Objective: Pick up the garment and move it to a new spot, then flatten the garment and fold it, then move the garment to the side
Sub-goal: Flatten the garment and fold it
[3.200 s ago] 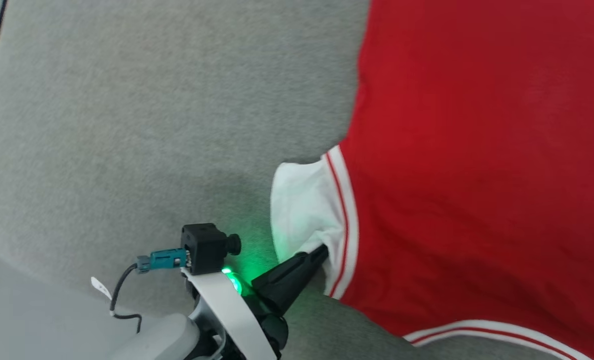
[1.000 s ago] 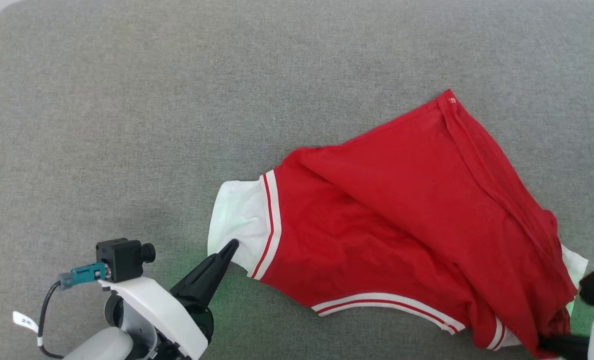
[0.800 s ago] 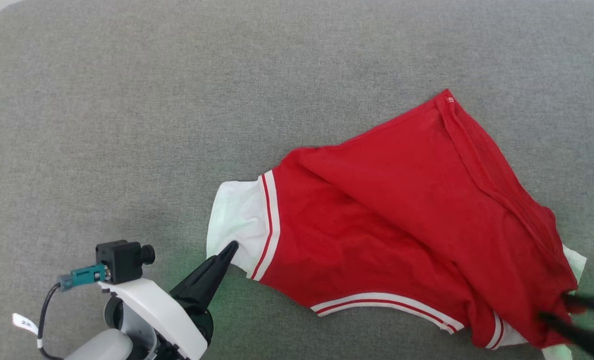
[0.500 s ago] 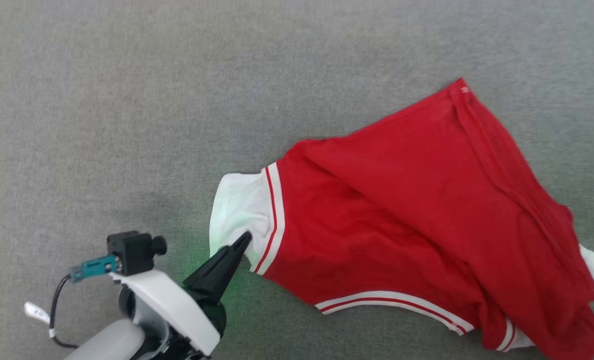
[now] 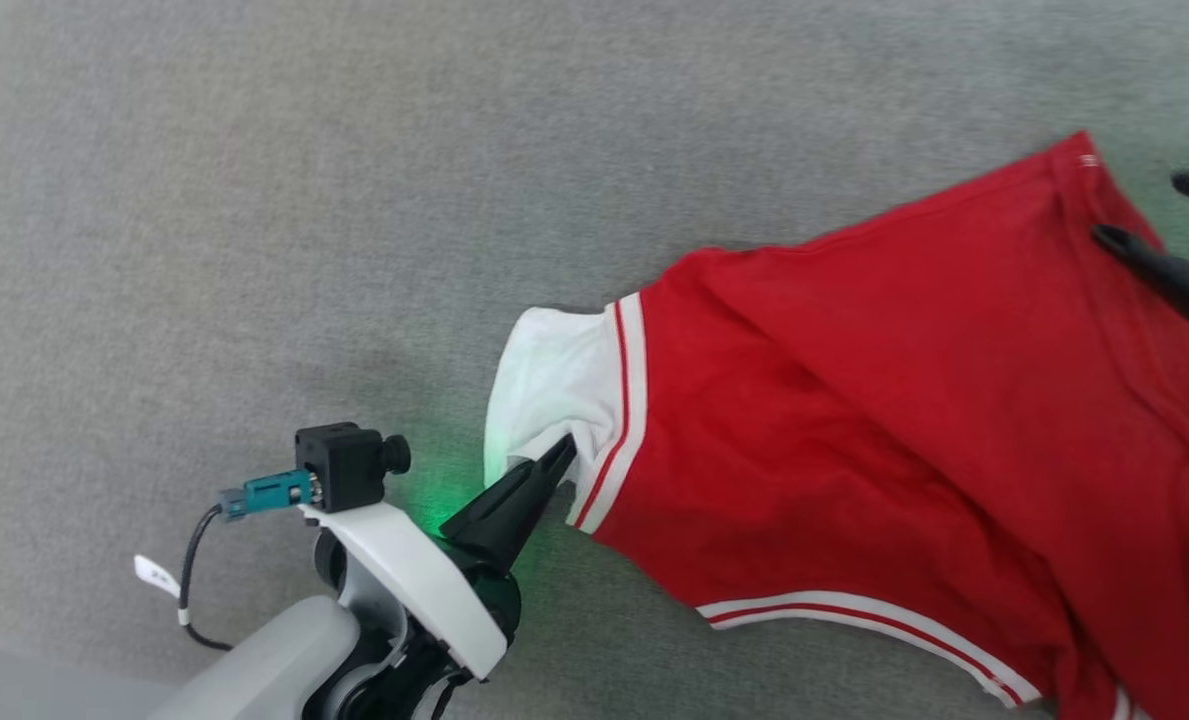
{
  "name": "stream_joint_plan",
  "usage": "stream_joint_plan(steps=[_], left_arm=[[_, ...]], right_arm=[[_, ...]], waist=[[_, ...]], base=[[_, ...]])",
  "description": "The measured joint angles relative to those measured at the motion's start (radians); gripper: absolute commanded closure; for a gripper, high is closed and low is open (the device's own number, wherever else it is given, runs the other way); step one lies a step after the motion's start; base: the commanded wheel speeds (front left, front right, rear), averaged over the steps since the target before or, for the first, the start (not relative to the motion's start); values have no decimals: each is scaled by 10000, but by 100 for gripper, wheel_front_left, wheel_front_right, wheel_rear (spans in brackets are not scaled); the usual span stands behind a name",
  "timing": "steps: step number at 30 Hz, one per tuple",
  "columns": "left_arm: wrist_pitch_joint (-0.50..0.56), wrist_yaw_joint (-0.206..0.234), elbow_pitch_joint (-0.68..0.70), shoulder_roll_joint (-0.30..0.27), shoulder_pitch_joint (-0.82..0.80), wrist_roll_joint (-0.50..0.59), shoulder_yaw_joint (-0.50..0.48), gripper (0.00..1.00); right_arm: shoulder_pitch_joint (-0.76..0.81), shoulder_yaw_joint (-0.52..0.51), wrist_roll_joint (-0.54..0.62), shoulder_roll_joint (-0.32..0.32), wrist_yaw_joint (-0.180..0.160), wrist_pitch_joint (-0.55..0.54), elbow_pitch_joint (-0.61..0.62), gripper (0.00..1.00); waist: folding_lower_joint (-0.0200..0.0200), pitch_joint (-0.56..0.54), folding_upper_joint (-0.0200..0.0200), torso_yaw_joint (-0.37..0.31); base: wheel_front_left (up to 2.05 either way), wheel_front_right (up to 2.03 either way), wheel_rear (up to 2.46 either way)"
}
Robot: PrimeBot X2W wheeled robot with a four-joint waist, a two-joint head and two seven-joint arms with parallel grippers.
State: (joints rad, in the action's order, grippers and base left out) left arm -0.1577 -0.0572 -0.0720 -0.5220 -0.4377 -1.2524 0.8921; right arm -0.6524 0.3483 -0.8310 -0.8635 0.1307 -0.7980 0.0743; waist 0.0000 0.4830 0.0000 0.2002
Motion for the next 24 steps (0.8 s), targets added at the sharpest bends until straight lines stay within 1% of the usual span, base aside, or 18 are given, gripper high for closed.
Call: stream_joint_plan(steps=[3, 6, 9, 11, 12, 13, 14, 15, 17, 20, 24], left_arm=[[-33, -150, -173, 201, -142, 35, 35, 100], [-88, -286, -334, 380, -259, 36, 100, 100], [-119, -397, -462, 477, -296, 35, 130, 100], [-176, -474, -545, 512, -307, 33, 148, 100], [-190, -485, -600, 529, -317, 27, 153, 100], [-192, -499, -658, 541, -318, 21, 165, 100], [-194, -525, -723, 550, -330, 21, 186, 100], [-190, -546, -790, 579, -361, 19, 209, 100], [-153, -575, -941, 642, -466, -12, 245, 100], [-96, -619, -1229, 686, -707, -75, 207, 100], [102, -663, -1684, 479, -1451, -77, 25, 100]], right_arm=[[-1124, 959, 410, 203, 0, -123, -970, 0], [-1680, 1958, 658, 234, 0, -433, -1852, 0], [-2148, 2621, 380, 31, 0, -746, -2270, 0], [-2297, 2876, 92, -25, 0, -826, -2441, 0], [-2398, 3045, -31, -67, -4, -926, -2452, 18], [-2463, 3212, -144, -109, -19, -943, -2451, 46], [-2499, 3306, -276, -121, -23, -913, -2470, 87], [-2503, 3377, -426, -105, -27, -865, -2518, 100], [-2531, 3591, -583, -27, -21, -593, -2598, 100], [-2623, 3634, -652, 184, 0, 222, -2918, 100], [-3035, 3597, -598, 525, 2, 1275, -3492, 100]], waist=[[0, 189, 0, 186], [0, 300, 0, 381], [0, 352, 0, 520], [0, 356, 0, 560], [1, 344, 0, 565], [0, 332, 0, 560], [0, 318, 0, 553], [0, 298, 0, 546], [0, 227, 0, 525], [0, 100, 0, 454], [0, -142, 0, 288]], base=[[0, 0, 0], [0, 0, 0], [0, 0, 0], [0, 0, 0], [0, 0, 0], [0, 0, 0], [0, 0, 0], [0, 0, 0], [0, 0, 0], [0, 0, 0], [0, 0, 0]])
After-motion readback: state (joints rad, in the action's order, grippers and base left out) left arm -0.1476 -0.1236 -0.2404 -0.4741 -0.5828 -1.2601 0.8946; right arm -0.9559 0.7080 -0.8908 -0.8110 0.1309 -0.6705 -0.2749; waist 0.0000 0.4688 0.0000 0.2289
